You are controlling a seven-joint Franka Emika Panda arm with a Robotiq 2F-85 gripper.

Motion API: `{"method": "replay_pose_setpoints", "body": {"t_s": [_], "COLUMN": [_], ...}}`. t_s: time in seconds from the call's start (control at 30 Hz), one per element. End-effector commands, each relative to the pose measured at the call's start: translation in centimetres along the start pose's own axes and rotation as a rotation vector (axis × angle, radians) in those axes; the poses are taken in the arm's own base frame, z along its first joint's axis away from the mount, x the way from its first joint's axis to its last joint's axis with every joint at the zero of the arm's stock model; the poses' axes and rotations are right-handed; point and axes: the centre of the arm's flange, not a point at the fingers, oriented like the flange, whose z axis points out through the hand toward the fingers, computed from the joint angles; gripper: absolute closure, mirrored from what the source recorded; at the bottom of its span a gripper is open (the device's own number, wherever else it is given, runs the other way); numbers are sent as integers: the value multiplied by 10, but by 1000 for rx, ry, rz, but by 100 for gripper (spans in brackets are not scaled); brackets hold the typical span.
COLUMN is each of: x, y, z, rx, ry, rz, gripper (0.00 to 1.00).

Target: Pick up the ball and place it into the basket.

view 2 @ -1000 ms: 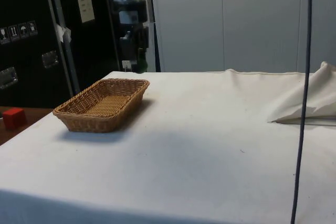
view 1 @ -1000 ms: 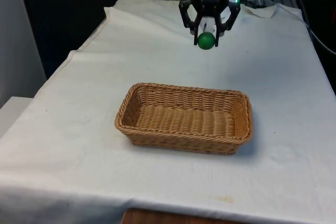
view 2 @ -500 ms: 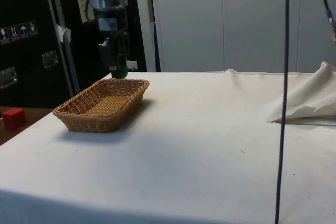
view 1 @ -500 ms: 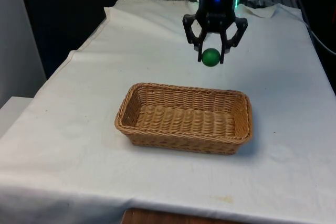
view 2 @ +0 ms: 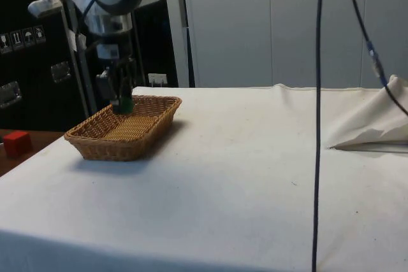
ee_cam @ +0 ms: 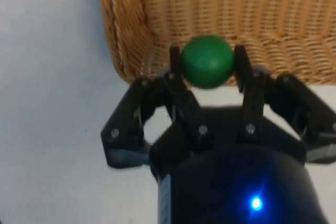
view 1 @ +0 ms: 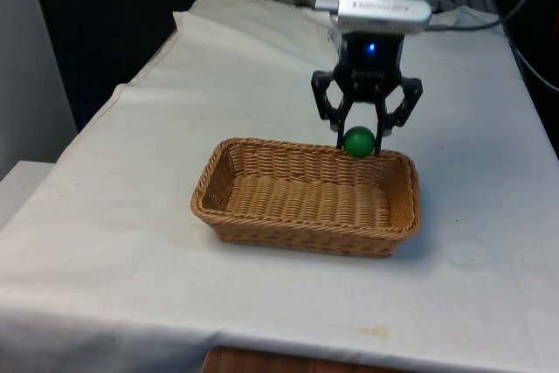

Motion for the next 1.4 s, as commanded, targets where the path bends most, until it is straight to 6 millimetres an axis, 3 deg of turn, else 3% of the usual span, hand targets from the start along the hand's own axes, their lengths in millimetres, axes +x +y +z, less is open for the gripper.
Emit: {"method": "replay_pose_setpoints", "body": {"t_s": [0.0, 0.03, 0.1, 0.3, 0.6, 0.9, 0.97, 1.0, 1.03, 1.07, 1.27, 1.37], "x": [4, 2, 10, 11, 7, 7, 7, 7, 7, 7, 7, 6], "y": [1, 0, 3, 19, 22, 22, 22, 22, 22, 22, 22, 23], "z": [9, 5, 20, 41, 63, 64, 64, 64, 63, 63, 64, 64], "rx": [13, 1, 13, 14, 14, 5, 3, 4, 4, 3, 2, 2], "ry": [-1, -1, -2, -15, -33, -36, -35, -36, -36, -36, -35, -37], "rz": [-3, 1, -5, -19, -50, -49, -51, -50, -49, -50, -50, -48], "gripper": [100, 100, 100, 100, 100, 98, 81, 81, 73, 55, 3, 0]}}
